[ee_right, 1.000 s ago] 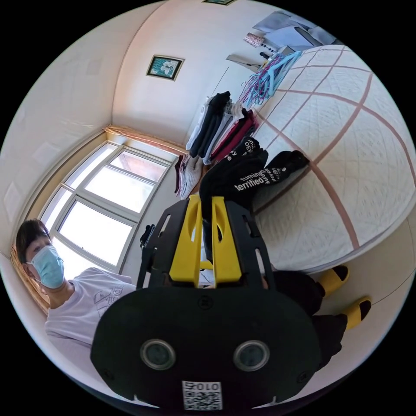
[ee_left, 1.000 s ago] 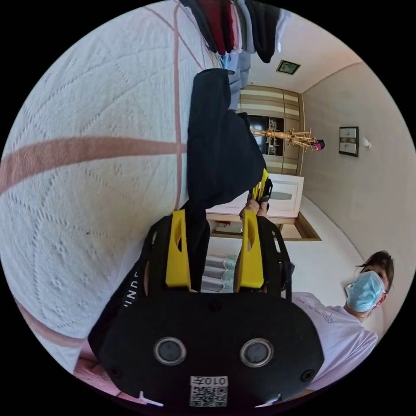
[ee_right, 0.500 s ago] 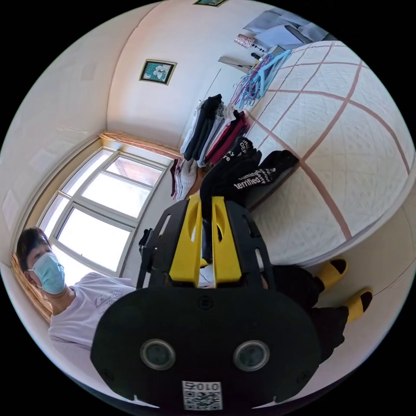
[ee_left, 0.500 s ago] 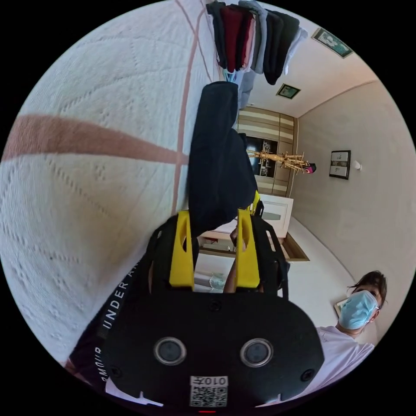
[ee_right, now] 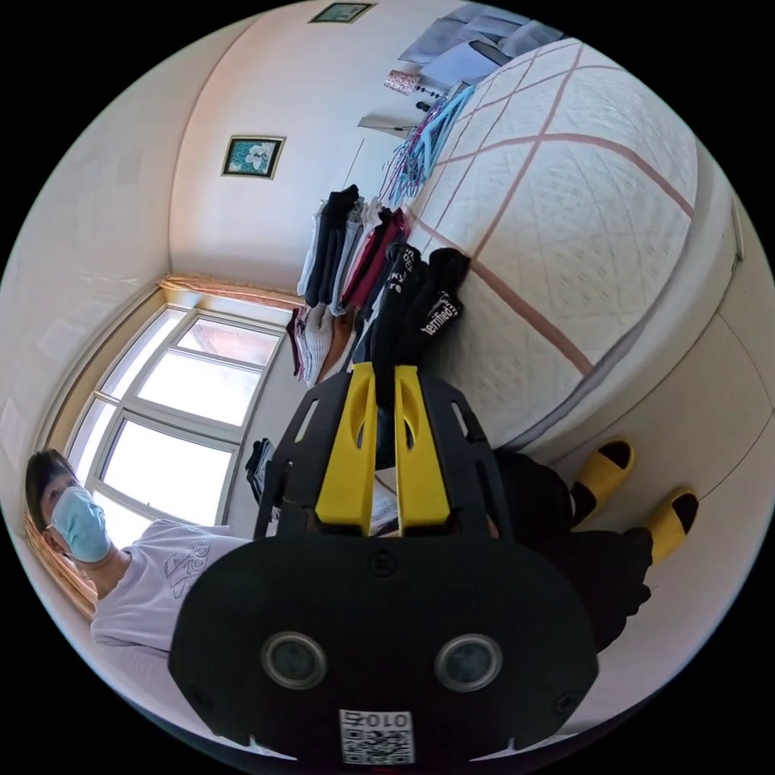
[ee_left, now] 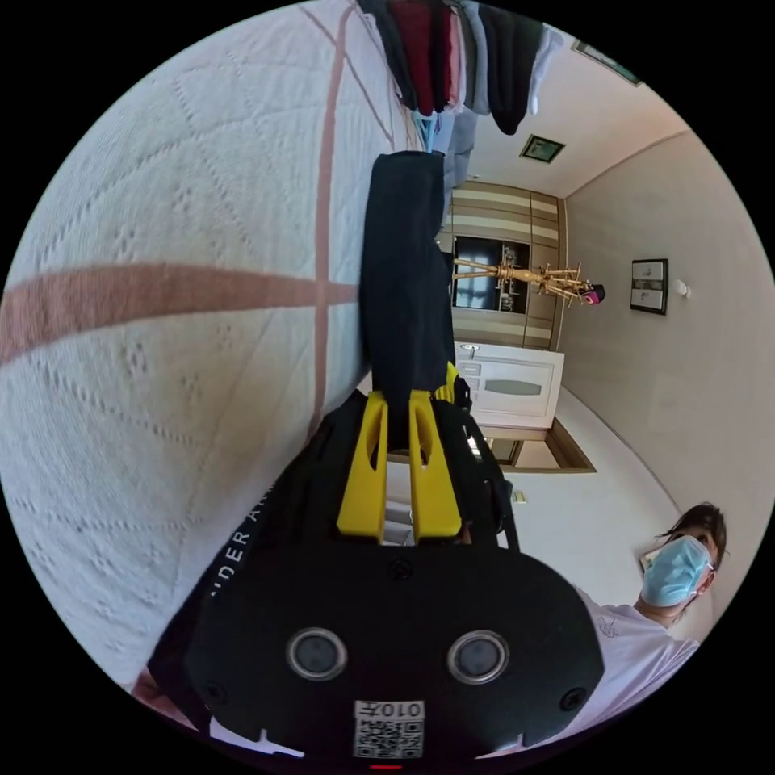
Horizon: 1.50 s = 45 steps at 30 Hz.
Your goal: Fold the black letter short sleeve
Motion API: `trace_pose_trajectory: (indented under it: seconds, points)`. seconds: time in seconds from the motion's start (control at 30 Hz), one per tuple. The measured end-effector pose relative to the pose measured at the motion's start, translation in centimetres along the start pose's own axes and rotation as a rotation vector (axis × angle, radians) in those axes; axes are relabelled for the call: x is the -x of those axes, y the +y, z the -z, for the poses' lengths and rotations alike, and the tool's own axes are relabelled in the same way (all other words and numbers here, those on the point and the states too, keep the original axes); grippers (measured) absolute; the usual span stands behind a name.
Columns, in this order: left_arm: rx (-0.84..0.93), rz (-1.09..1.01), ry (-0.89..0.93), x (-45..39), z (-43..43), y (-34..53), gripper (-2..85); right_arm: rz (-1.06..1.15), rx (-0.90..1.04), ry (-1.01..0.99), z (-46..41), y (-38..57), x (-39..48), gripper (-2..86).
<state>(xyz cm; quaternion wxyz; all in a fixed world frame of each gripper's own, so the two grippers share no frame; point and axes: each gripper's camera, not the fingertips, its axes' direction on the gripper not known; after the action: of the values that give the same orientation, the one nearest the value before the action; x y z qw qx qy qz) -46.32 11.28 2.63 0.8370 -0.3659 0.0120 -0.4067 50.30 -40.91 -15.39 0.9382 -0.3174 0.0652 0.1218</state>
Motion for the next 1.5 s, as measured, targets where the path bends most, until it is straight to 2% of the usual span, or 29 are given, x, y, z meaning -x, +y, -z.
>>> trace_pose_trajectory:
  seconds: [0.17,0.33,0.5,0.7,0.8,0.87,0.93,1.0,1.07,1.13,1.23,1.3,1.37,1.5]
  points:
    - [0.024,-0.137,0.005,-3.4,0.2,-0.4,5.6,0.032,0.01,-0.03,-0.9,0.7,1.2,5.4]
    - [0.048,-0.449,-0.052,-13.0,0.5,-1.3,5.9,0.183,-0.012,-0.049,-0.1,0.8,7.4,5.3]
    - [0.11,-0.56,0.051,-17.7,-1.7,-2.1,6.0,0.316,-0.039,-0.054,1.5,2.1,12.8,5.3]
    - [0.213,-0.532,0.058,-19.0,-11.3,-10.6,5.8,0.251,-0.056,-0.001,2.7,-3.8,10.4,5.3]
    - [0.229,-0.626,0.056,-23.5,-17.6,-16.3,5.6,0.308,-0.152,0.08,5.9,-9.6,11.6,5.3]
    - [0.232,-0.727,0.061,-27.0,-21.6,-19.3,5.5,0.417,-0.284,0.183,8.7,-13.6,14.0,5.3]
    - [0.253,-0.839,-0.008,-29.9,-27.6,-23.8,5.3,0.458,-0.373,0.24,9.7,-16.0,14.3,5.2]
    - [0.291,-0.798,-0.102,-29.0,-32.9,-27.8,5.1,0.44,-0.428,0.305,9.4,-18.0,12.4,5.2]
    - [0.365,-0.734,-0.226,-26.0,-38.7,-31.9,4.8,0.268,-0.446,0.34,6.7,-20.2,5.4,5.3]
    - [0.477,-0.576,-0.401,-19.3,-45.8,-36.7,4.5,0.106,-0.407,0.316,3.6,-21.1,-1.7,5.3]
    - [0.574,-0.387,-0.469,-11.7,-51.2,-39.6,4.4,-0.127,-0.37,0.241,-1.4,-20.3,-11.1,5.4]
    - [0.598,-0.391,-0.443,-10.4,-52.5,-39.7,4.4,-0.125,-0.41,0.19,-3.0,-18.9,-12.3,5.4]
    - [0.63,-0.426,-0.418,-10.4,-53.2,-39.4,4.5,-0.112,-0.432,0.233,-4.1,-18.0,-11.7,5.4]
    - [0.636,-0.481,-0.472,-10.9,-54.7,-37.4,4.7,-0.11,-0.429,0.263,-6.1,-17.5,-12.0,5.4]
